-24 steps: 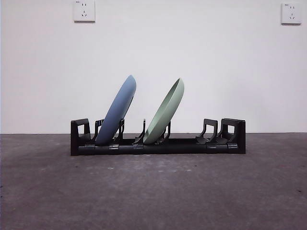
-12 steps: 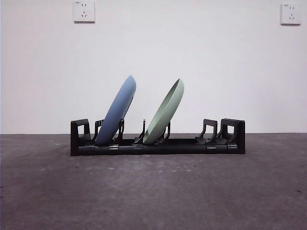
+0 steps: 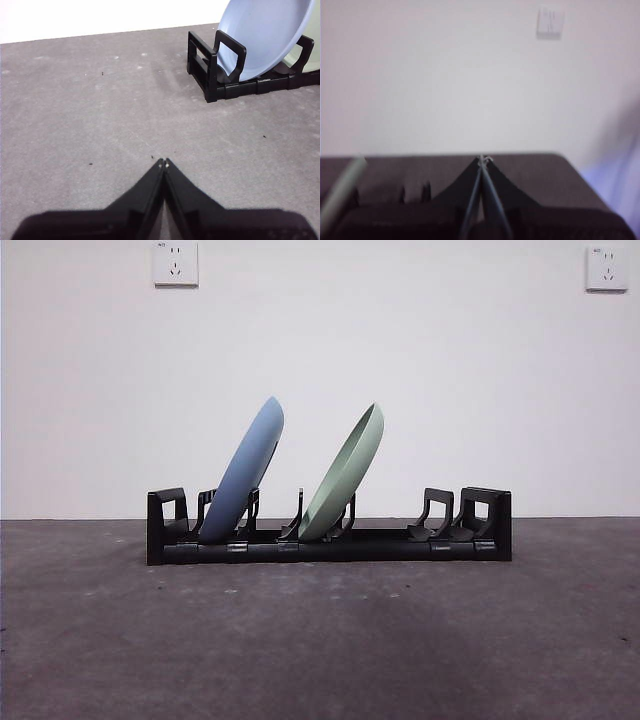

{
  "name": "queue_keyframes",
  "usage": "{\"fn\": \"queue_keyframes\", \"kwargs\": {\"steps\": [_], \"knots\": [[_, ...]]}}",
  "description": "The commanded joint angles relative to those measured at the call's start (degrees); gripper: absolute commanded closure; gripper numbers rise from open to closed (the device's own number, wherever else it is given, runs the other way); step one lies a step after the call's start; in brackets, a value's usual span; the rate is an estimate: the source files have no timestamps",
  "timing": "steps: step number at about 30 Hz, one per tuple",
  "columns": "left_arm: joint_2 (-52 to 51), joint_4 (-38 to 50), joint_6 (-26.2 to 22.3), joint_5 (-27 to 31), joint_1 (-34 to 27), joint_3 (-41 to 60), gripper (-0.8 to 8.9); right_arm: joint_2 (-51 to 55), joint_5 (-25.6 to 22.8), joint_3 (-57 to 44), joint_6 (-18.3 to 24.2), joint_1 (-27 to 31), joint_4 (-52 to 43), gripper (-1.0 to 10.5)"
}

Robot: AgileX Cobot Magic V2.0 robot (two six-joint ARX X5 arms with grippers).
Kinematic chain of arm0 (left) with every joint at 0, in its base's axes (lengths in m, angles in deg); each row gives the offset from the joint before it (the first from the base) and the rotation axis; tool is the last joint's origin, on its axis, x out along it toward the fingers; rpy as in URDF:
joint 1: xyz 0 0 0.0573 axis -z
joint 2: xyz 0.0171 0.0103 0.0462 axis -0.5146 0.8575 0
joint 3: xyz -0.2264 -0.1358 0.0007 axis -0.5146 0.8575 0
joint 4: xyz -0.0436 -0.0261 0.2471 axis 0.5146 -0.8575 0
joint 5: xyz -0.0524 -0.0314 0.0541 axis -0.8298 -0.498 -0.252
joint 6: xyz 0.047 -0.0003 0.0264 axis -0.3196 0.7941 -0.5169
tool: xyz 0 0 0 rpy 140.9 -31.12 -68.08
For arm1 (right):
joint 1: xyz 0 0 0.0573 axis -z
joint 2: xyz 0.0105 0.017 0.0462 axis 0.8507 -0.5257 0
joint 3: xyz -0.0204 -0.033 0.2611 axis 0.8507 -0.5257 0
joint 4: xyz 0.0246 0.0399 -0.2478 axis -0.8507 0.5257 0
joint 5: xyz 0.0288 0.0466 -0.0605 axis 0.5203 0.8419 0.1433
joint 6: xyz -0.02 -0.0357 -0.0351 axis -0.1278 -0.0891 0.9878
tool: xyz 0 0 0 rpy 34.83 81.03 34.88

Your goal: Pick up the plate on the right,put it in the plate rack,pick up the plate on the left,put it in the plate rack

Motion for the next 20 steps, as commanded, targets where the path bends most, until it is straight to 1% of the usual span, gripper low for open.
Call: {"fn": "queue_keyframes", "kwargs": {"steps": [1,7,11,17,20], "knots": [[0.02,0.48,0.37,0.13,-0.2,0.5,8.17,3.91,-0.2,-11.74,-0.72,0.57,-4.72,9.5],[0.02,0.48,0.37,0.13,-0.2,0.5,8.17,11.52,-0.7,-30.18,-3.61,0.61,-16.92,9.5],[0.02,0.48,0.37,0.13,-0.2,0.5,8.17,14.4,-0.9,-38.75,-5.99,0.61,-21.99,9.5],[0.24,0.48,0.37,0.13,-0.2,0.5,8.17,14.4,-0.85,-44.83,-6.29,0.61,-23.06,9.5],[0.24,0.48,0.37,0.13,-0.2,0.5,8.17,14.4,-2.25,-44.76,-5.81,0.63,-19.71,9.5]]}}
